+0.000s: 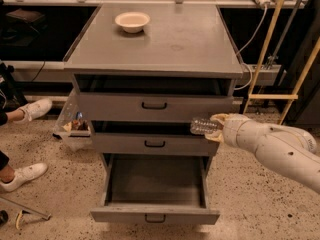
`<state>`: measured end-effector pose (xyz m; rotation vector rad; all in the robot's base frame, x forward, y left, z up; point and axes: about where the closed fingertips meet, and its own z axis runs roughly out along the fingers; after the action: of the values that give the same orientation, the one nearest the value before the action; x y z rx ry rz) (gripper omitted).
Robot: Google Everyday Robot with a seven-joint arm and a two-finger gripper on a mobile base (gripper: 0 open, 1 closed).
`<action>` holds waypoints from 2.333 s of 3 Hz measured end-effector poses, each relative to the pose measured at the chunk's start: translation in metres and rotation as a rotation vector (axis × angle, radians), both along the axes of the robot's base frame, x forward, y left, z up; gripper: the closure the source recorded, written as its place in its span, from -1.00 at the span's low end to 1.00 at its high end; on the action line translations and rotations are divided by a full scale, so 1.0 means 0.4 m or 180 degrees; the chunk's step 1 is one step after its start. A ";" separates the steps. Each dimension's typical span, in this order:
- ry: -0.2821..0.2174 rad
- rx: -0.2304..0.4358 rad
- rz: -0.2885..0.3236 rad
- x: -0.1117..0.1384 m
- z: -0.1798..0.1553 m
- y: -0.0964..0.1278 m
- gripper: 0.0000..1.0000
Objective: Pick water bottle from bottom drawer and place on counter
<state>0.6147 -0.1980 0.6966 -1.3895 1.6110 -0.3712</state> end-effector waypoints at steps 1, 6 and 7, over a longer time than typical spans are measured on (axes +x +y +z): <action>-0.0189 -0.0221 -0.0108 0.045 0.199 -0.017 1.00; -0.0626 -0.0474 -0.0632 0.355 0.767 0.038 1.00; -0.0274 -0.0254 -0.0348 0.506 0.607 0.114 1.00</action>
Offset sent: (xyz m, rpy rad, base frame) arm 0.1031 0.0160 0.3716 -0.3219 -0.2354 -0.2746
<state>0.8171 -0.1522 0.9395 -1.3297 1.6202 -0.5578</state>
